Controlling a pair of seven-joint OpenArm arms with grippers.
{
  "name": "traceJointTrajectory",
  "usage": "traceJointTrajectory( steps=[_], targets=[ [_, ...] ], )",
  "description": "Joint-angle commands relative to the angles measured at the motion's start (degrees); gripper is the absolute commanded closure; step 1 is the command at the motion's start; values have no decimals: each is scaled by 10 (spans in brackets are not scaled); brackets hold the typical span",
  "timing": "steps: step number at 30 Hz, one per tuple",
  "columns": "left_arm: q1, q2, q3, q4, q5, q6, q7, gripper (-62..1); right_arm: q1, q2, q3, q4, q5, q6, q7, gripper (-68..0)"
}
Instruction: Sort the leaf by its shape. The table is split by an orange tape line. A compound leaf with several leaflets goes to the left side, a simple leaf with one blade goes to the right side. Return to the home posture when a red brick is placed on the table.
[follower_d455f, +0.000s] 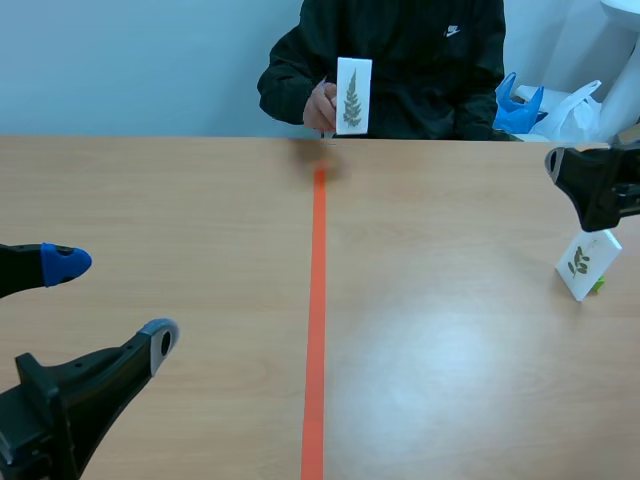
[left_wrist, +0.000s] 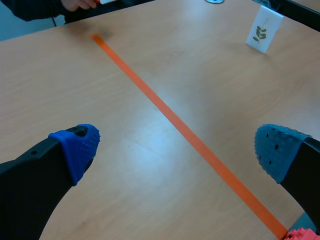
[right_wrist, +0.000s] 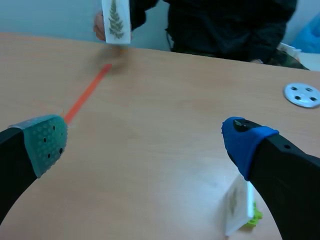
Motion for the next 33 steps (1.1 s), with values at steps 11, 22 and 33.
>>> traceJointTrajectory(
  steps=[11,22,33],
  targets=[
    [-2,4,-3,4,-3,-1,-10,-623,-198,9,2,213,9,15,5,-655],
    [-2,4,-3,4,-3,-1,-10,-623,-228,9,-5,230,-12,16,-5,-655],
    [-2,4,-3,4,-3,-1,-10,-623,-211,9,-48,225,-49,9,-1,-655]
  ],
)
